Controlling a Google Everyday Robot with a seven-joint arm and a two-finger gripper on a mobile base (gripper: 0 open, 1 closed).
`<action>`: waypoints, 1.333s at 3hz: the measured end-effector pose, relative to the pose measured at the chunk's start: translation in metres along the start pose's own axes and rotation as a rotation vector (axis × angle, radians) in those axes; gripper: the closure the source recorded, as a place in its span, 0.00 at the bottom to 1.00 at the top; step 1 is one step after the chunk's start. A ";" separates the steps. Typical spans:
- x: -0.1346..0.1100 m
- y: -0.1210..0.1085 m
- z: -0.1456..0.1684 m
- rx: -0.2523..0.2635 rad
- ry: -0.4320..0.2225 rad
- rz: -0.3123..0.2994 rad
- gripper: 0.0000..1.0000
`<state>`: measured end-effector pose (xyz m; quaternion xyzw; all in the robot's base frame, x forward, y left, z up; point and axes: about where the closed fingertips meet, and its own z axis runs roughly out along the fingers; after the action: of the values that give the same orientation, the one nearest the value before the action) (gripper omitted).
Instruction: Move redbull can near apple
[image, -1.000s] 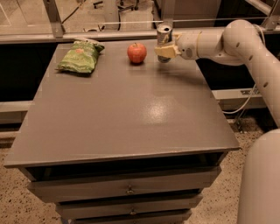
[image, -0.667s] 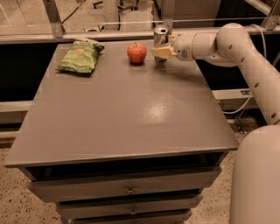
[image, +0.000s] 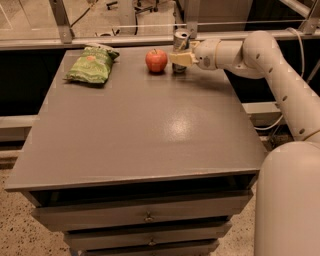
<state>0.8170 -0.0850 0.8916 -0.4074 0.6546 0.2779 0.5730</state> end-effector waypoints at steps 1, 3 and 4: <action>-0.001 0.001 0.007 -0.017 -0.016 0.030 0.39; 0.004 0.006 0.014 -0.048 -0.009 0.084 0.00; 0.003 0.007 0.005 -0.050 0.008 0.093 0.00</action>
Offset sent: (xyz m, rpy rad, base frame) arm 0.0044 0.0078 -0.0036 0.0639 0.0840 0.0292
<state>0.8138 -0.0780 0.8869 -0.3918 0.6680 0.3189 0.5464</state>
